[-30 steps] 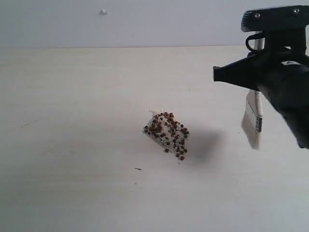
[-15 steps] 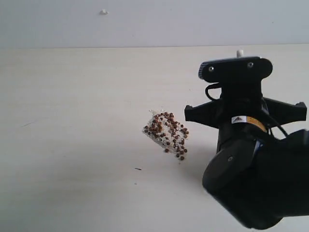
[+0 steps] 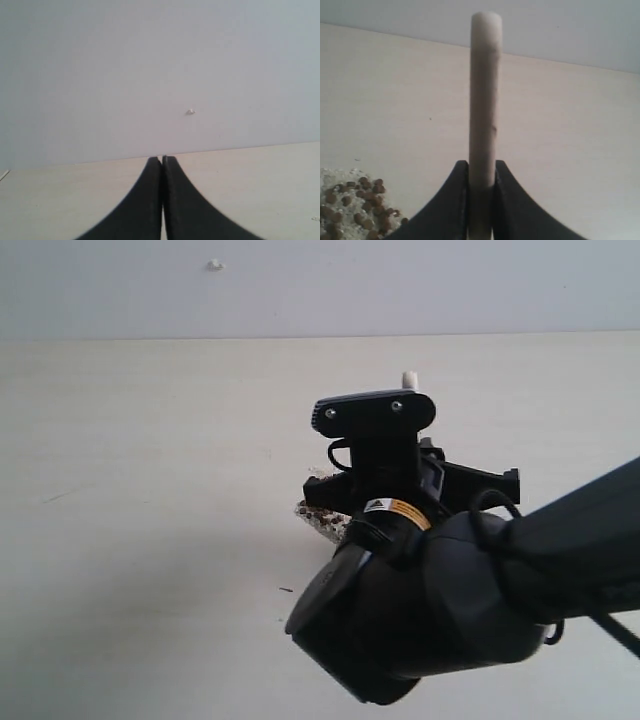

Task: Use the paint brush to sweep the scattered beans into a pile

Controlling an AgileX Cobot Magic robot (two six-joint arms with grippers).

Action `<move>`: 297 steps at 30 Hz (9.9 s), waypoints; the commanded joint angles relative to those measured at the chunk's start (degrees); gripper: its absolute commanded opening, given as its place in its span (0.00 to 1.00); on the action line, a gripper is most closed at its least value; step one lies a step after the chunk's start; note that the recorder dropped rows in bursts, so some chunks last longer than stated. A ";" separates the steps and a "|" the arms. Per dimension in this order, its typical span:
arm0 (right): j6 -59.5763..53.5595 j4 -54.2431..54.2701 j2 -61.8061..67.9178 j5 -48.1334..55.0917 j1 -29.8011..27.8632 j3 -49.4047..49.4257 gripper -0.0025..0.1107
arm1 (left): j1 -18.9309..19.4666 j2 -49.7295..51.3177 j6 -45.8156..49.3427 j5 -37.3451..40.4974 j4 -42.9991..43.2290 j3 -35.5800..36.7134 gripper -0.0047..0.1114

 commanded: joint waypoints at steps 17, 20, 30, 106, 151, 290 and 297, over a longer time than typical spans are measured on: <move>-2.76 -3.06 7.01 -0.15 0.12 -13.82 0.02 | -3.94 -0.34 0.01 -0.12 -0.32 0.20 0.04; -2.66 -3.32 5.70 -0.15 0.12 -13.82 0.02 | -3.94 -0.34 0.01 -0.12 -0.32 0.20 0.04; -7.33 -4.53 -1.36 -0.15 0.12 -11.58 0.02 | -3.94 -0.34 0.01 -0.12 -0.32 0.20 0.04; 40.27 -120.07 -9.92 27.46 -41.73 2.70 0.02 | -3.94 -0.34 0.01 -0.12 -0.32 0.20 0.04; 61.75 -160.14 -0.05 23.79 -46.70 -9.63 0.02 | -3.94 -0.34 0.01 -0.12 -0.32 0.20 0.04; -7.83 -27.84 10.36 138.43 -68.89 -16.63 0.02 | -3.94 -0.34 0.01 -0.12 -0.32 0.20 0.04; -2.64 -29.78 10.46 133.81 -68.89 -16.63 0.02 | -3.94 -0.34 0.01 -0.12 -0.32 0.20 0.04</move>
